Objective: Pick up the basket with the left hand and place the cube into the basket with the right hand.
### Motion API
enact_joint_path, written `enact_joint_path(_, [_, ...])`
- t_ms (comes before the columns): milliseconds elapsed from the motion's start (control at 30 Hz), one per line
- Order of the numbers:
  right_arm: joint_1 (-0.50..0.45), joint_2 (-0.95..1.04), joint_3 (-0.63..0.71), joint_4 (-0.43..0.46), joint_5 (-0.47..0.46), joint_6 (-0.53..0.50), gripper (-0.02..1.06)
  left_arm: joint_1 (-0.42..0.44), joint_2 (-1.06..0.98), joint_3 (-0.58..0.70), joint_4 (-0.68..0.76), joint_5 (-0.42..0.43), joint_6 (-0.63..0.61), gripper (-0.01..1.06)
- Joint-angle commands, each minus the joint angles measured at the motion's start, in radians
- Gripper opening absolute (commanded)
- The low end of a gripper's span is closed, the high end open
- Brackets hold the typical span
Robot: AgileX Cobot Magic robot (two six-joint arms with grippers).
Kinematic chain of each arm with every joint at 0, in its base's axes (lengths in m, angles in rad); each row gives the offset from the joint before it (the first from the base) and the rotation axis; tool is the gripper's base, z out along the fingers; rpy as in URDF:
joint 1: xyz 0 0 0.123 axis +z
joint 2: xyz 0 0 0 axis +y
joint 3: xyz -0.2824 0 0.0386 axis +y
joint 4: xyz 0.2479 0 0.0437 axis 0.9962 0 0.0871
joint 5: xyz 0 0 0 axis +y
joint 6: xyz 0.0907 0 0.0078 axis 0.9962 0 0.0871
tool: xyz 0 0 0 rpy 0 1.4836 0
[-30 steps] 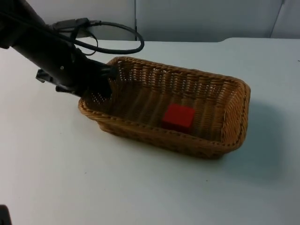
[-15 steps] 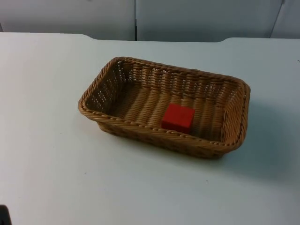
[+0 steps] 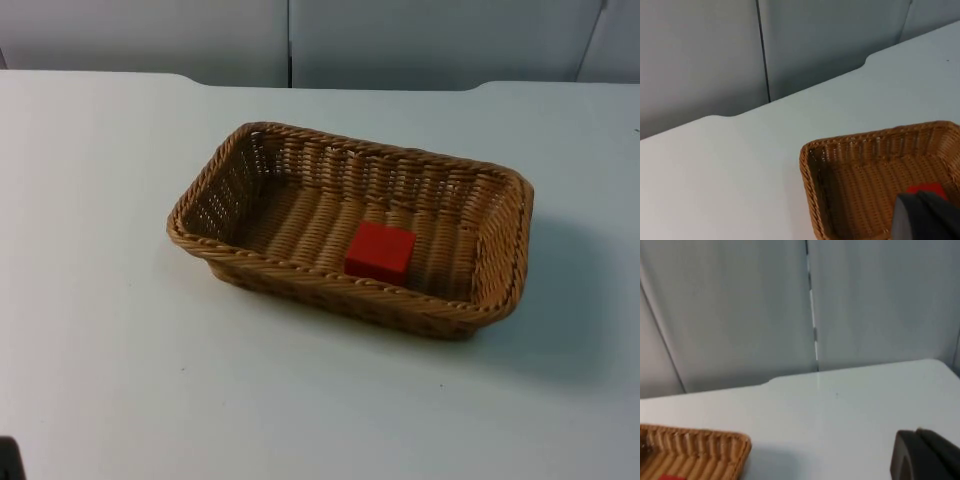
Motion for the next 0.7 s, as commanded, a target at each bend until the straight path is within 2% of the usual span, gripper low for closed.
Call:
enact_joint_path(0, [-0.008, -0.028, 0.006, 0.028, 0.065, -0.027, 0.0, -0.007, -0.092, 0.058, 0.007, 0.012, -0.028, 0.0])
enact_joint_path(133, [-0.008, -0.086, 0.078, 0.061, 0.129, -0.081, 0.0, -0.007, -0.288, 0.167, 0.073, 0.07, -0.086, 0.0])
enact_joint_path(200, [-0.008, -0.092, 0.127, 0.072, 0.126, -0.108, 0.0, -0.007, -0.399, 0.205, 0.134, 0.117, -0.126, 0.0])
enact_joint_path(267, [-0.008, -0.092, 0.152, 0.087, 0.12, -0.118, 0.0, -0.007, -0.424, 0.212, 0.154, 0.137, -0.145, 0.0])
enact_joint_path(333, [0.023, -0.092, 0.203, 0.121, 0.118, -0.127, 0.0, -0.007, -0.529, 0.225, 0.276, 0.267, -0.261, 0.0])
enact_joint_path(400, [0.05, -0.092, 0.236, 0.115, 0.118, -0.149, 0.0, -0.007, -0.601, 0.243, 0.37, 0.387, -0.344, 0.0])
enact_joint_path(433, [0.05, -0.092, 0.236, 0.115, 0.118, -0.149, 0.0, -0.007, -0.601, 0.243, 0.37, 0.387, -0.344, 0.0])
enact_joint_path(500, [0.069, -0.092, 0.263, 0.106, 0.12, -0.149, 0.0, -0.007, -0.687, 0.276, 0.434, 0.452, -0.427, 0.0])
enact_joint_path(667, [0.074, -0.092, 0.285, 0.105, 0.104, -0.149, 0.0, -0.007, -0.869, 0.351, 0.435, 0.458, -0.448, 0.0])
